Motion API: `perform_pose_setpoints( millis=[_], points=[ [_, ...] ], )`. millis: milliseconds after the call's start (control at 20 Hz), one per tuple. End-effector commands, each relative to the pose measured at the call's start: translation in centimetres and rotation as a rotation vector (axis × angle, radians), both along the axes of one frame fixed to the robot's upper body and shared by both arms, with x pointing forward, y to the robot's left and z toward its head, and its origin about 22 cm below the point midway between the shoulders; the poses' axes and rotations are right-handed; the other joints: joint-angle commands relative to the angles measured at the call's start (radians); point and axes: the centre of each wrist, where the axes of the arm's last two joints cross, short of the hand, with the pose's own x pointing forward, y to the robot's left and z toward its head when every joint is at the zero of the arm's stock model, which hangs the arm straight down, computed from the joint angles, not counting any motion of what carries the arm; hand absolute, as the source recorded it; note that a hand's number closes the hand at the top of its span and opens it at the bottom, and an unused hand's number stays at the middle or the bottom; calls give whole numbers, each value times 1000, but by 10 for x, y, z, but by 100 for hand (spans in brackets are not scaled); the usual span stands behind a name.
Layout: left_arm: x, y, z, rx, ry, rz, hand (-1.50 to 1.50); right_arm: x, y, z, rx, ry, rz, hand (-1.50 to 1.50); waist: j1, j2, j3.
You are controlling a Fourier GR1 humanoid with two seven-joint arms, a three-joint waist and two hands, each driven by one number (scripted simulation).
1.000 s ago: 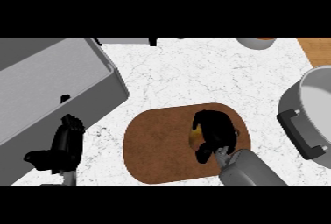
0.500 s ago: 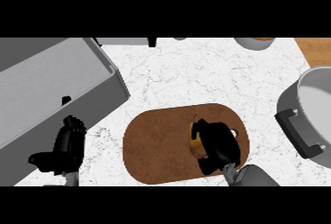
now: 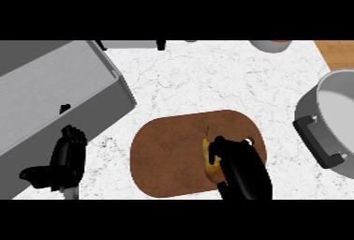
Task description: Pick the pear from the cutting board and place it in the pot
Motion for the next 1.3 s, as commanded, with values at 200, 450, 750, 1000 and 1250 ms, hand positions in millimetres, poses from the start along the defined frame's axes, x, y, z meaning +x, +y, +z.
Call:
perform_pose_setpoints(
  millis=[200, 450, 750, 1000, 1250],
  points=[
    [12, -8, 9, 17, -26, -70, 0, -46, -14, 69, 83, -279, -85, 150, -15, -1, 2],
    [-6, -11, 3, 26, -25, -77, 0, -53, -35, 87, 48, -351, -249, 150, -3, 1, 3],
    [-1, -8, -4, 7, -26, -88, 0, -44, -73, 104, 26, -346, -351, 150, 1, 5, 3],
    [14, -19, 3, 4, -37, -78, 0, -10, -113, 90, 22, -369, -460, 150, 2, 6, 4],
    [7, -18, 11, 8, -32, -99, 0, 20, -159, 108, 37, -354, -508, 150, 8, 6, 3]
  ],
)
